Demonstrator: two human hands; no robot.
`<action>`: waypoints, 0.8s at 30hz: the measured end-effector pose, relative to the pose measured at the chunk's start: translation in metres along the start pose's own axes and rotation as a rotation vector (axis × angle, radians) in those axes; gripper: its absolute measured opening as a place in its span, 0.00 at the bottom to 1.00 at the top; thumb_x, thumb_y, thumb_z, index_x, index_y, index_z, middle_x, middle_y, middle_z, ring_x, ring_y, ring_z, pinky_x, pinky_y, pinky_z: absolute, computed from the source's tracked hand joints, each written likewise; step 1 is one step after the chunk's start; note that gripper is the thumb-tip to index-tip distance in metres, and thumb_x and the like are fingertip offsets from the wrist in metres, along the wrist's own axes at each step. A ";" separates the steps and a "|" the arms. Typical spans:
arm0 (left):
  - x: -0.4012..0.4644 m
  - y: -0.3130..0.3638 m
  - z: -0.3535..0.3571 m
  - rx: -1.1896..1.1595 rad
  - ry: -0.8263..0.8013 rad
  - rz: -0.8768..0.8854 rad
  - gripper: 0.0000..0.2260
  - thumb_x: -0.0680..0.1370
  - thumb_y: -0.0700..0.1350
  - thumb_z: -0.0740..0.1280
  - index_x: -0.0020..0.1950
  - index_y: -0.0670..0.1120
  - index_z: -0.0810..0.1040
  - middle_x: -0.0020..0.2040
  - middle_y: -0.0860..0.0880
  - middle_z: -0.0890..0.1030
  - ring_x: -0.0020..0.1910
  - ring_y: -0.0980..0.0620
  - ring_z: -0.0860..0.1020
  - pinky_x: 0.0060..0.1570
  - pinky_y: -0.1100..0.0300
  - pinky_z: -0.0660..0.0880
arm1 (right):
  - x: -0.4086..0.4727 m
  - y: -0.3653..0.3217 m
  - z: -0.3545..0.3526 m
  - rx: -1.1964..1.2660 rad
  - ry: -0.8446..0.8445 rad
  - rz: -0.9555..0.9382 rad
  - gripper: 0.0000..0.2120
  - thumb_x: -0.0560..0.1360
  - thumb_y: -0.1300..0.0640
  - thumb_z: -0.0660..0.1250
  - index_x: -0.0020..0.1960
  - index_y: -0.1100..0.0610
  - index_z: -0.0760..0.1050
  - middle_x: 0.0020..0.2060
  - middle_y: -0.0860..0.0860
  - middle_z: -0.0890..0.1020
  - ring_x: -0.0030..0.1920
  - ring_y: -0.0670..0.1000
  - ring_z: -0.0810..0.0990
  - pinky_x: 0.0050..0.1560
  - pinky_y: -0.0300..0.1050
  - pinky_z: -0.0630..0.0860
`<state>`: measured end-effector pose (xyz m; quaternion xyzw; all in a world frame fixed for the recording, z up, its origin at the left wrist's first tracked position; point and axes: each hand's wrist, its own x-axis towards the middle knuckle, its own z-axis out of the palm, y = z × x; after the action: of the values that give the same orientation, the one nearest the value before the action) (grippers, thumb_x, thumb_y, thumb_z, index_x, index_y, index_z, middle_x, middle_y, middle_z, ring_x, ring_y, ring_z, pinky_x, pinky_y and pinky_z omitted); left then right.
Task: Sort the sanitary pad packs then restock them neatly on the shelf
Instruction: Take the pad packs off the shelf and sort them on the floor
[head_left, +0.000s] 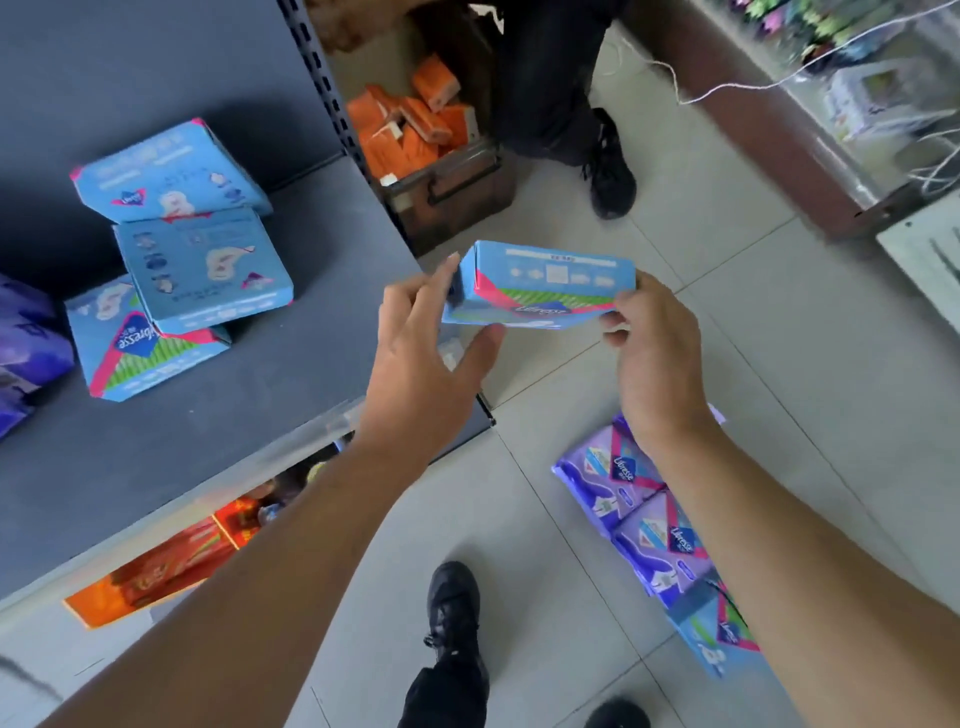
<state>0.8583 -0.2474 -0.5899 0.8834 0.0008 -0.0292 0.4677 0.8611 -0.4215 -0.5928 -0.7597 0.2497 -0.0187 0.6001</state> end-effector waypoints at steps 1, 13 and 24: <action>-0.003 0.010 0.009 0.002 0.023 0.035 0.21 0.78 0.47 0.69 0.70 0.49 0.71 0.57 0.55 0.70 0.60 0.55 0.72 0.61 0.64 0.70 | -0.005 0.001 -0.017 -0.034 0.000 -0.003 0.18 0.70 0.52 0.53 0.47 0.59 0.78 0.43 0.57 0.76 0.42 0.49 0.71 0.49 0.55 0.72; -0.106 0.135 0.156 -0.119 -0.185 -0.202 0.14 0.77 0.58 0.67 0.59 0.53 0.75 0.41 0.55 0.83 0.34 0.61 0.81 0.27 0.70 0.72 | -0.091 0.072 -0.229 0.223 0.196 0.150 0.11 0.78 0.57 0.67 0.59 0.52 0.72 0.46 0.48 0.81 0.44 0.45 0.82 0.37 0.36 0.76; -0.257 0.156 0.294 -0.110 -0.656 -0.154 0.14 0.77 0.40 0.69 0.60 0.54 0.74 0.49 0.59 0.79 0.41 0.67 0.77 0.36 0.75 0.72 | -0.220 0.205 -0.375 0.205 0.323 0.407 0.17 0.77 0.59 0.67 0.65 0.50 0.75 0.52 0.50 0.82 0.47 0.50 0.82 0.42 0.33 0.77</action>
<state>0.5913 -0.5713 -0.6123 0.7976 -0.0814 -0.3470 0.4866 0.4727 -0.7031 -0.6172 -0.6166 0.4863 -0.0440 0.6176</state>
